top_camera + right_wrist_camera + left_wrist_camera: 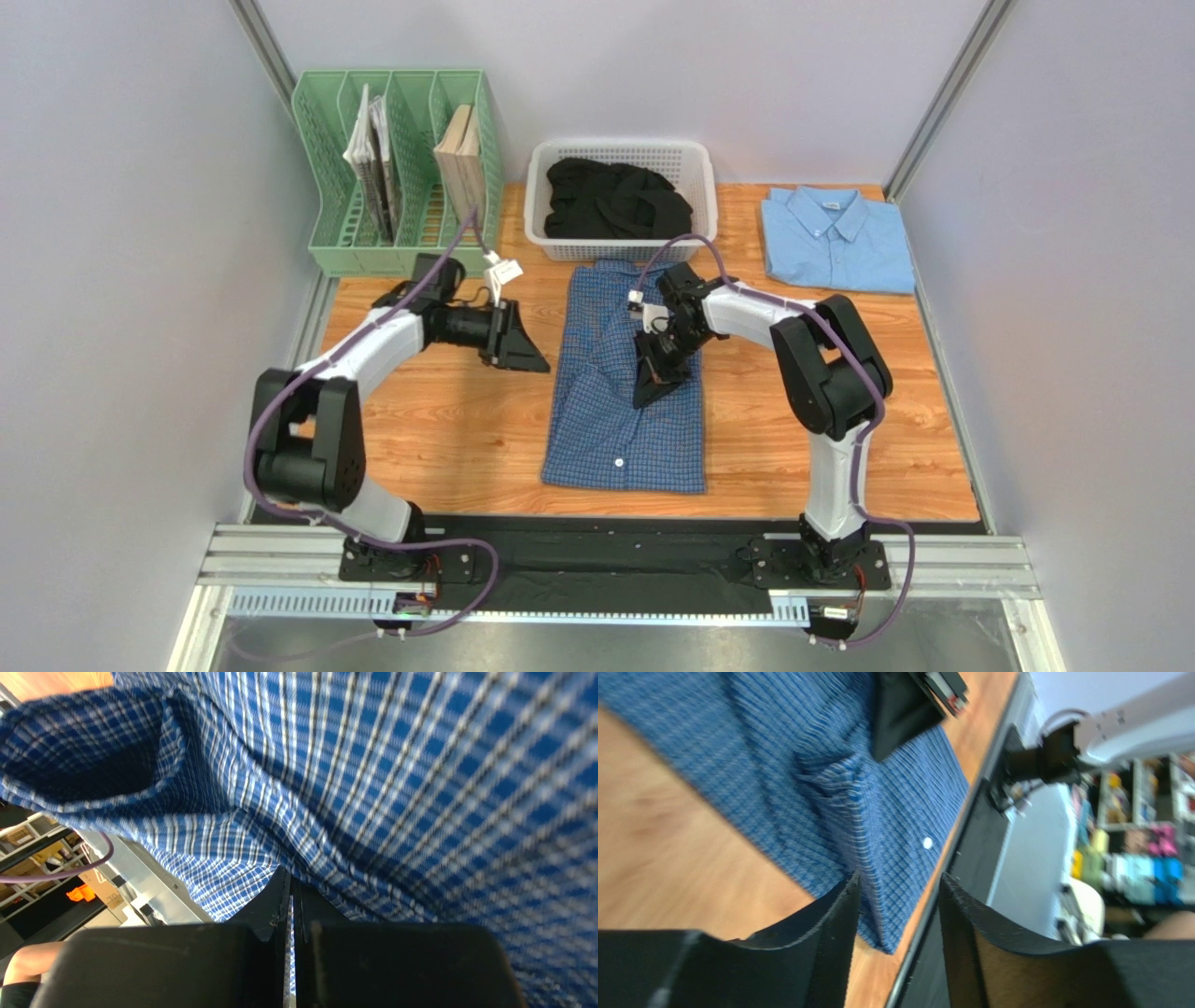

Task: Fold and stack the long sleeve shirts
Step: Fold the shirt

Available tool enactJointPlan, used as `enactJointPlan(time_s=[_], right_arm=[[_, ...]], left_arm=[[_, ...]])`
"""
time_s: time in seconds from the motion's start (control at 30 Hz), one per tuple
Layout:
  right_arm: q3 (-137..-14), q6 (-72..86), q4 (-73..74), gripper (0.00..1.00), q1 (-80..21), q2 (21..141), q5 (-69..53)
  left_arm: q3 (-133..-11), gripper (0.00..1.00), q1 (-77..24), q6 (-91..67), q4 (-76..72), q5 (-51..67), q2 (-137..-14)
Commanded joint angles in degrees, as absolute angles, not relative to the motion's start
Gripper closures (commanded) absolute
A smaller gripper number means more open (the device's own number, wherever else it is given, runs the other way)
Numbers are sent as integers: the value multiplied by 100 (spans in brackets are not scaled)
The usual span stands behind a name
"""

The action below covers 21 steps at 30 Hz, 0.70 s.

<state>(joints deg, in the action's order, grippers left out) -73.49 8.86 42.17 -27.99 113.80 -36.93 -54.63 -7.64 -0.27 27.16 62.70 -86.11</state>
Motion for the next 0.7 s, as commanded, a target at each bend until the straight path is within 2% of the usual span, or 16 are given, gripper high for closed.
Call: enactJointPlan(time_s=[0.0, 0.1, 0.2, 0.3, 0.43, 0.67], right_arm=[[-7752, 765, 3911, 100, -2795, 11540, -3761], [-7875, 826, 3894, 100, -2795, 11637, -3911], [-7954, 844, 3902, 100, -2777, 11654, -4016], [-7998, 870, 3867, 99, -2786, 11637, -4104], [-8025, 826, 3815, 99, -2769, 11768, -4078], [-7884, 712, 3665, 100, -2725, 11927, -4140]], left_arm=[[-5695, 54, -1230, 54, 2331, 7110, -9087], [-5660, 63, -1441, -148, 2075, 7417, -9290], [-5617, 64, -1582, -499, 1489, 7585, -9255], [-5493, 66, -1714, -912, 1004, 7270, -9386], [-5633, 79, -1740, -1344, 800, 6462, -10097], [-6301, 92, -1705, -1784, 1089, 5722, -11538]])
